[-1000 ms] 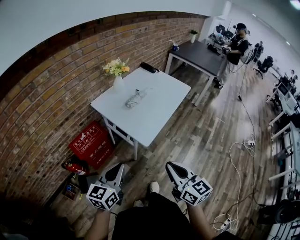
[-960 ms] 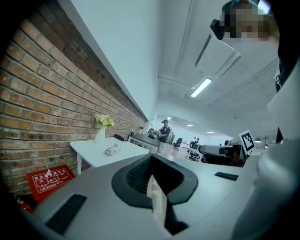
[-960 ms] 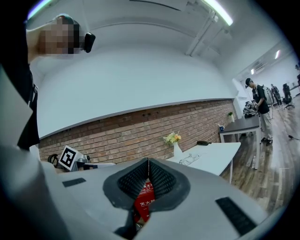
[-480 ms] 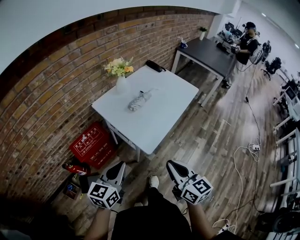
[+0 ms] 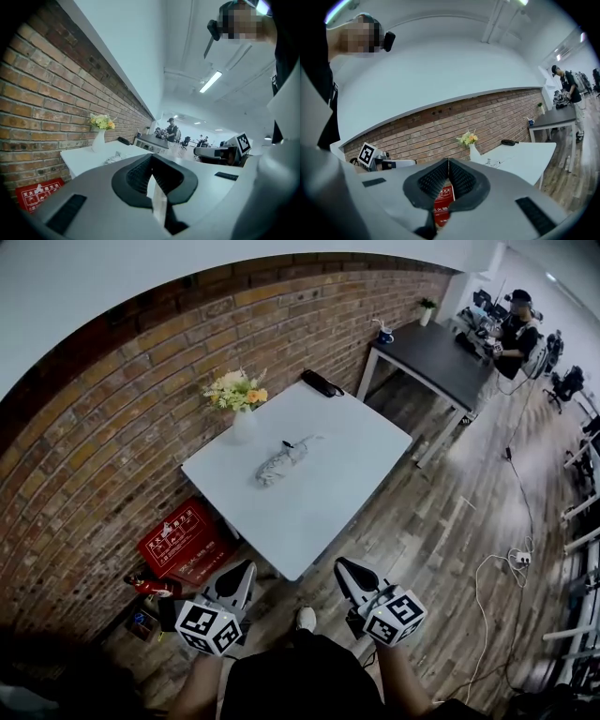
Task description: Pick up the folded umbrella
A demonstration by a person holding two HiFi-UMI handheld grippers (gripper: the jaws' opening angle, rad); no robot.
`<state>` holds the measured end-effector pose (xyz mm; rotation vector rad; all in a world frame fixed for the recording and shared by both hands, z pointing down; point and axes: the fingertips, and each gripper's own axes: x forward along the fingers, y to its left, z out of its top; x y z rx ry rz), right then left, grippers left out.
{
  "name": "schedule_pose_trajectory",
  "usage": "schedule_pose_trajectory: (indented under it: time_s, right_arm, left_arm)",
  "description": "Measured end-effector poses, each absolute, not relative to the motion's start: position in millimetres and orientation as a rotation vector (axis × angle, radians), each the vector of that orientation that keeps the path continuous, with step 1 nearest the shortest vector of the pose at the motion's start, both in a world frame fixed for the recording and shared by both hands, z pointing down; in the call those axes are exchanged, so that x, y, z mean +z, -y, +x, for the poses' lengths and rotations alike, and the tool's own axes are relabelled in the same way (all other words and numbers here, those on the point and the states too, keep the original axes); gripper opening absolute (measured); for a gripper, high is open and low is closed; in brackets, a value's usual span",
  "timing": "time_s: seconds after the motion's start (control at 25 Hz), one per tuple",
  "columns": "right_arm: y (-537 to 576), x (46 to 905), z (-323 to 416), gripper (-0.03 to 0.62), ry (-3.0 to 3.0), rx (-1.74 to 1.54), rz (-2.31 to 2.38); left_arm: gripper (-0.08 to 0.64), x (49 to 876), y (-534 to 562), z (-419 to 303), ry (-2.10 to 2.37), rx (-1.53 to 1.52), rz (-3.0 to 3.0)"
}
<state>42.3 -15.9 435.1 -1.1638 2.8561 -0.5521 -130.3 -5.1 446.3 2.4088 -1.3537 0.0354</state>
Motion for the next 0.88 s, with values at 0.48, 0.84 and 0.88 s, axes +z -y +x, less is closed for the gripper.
schedule_pose_trajectory:
  time_s: [0.48,0.84,0.88]
  right_arm:
    - [105.7,446.1,65.5,0.021,-2.912,-0.594,-0.976]
    - [136.4,451.4,69.5,0.021,-2.913,-0.633,-0.896]
    - [138.1,451.7,69.4,0.021,-2.908,-0.640,-0.890]
  left_arm:
    - [0.012,453.1,78.2,-98.5,1.508,0.097,2.332]
    - [0.012,459.9,106.1,-92.0,1.571,0.162,2.302]
    - [0.012,461.2,108.7,-92.9,1.578,0.188,2.302]
